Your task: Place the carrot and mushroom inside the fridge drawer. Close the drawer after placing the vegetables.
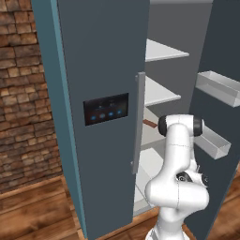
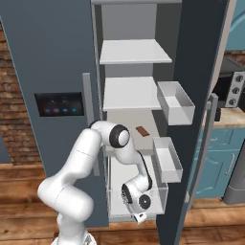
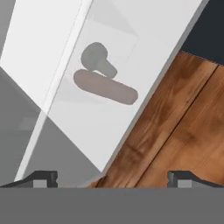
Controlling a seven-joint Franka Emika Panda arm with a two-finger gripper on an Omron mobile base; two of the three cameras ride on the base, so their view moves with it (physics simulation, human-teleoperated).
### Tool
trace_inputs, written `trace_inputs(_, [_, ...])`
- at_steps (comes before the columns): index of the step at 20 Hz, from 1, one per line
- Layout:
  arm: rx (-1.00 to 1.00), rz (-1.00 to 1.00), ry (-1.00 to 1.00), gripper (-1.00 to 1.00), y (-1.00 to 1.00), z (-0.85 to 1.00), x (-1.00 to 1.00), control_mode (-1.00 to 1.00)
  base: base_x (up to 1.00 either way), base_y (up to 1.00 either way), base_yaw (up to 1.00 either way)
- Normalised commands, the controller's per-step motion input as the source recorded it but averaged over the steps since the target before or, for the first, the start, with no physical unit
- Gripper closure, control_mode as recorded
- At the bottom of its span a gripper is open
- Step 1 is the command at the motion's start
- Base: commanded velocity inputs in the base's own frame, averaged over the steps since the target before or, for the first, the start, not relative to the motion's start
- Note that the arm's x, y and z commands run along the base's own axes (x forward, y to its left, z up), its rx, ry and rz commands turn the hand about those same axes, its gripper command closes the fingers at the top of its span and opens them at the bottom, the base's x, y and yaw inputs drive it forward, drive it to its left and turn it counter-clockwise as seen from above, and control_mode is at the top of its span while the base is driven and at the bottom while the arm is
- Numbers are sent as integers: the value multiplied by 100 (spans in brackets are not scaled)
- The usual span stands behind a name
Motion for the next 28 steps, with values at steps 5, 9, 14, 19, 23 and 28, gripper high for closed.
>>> trace_inputs(5, [11,-2,-4,-100,23,-3,64,-100,0,0,0])
trace_inputs(9, [9,-3,-4,-100,40,0,59,-100,0,0,0])
trace_inputs(14, [7,-3,-1,-100,31,0,57,-100,0,0,0])
trace_inputs(19, [3,-5,0,-100,24,0,58,-100,0,0,0])
trace_inputs(23, [3,-5,0,-100,11,0,60,-100,0,0,0])
trace_inputs(28, [3,-6,0,-100,7,0,69,-100,0,0,0])
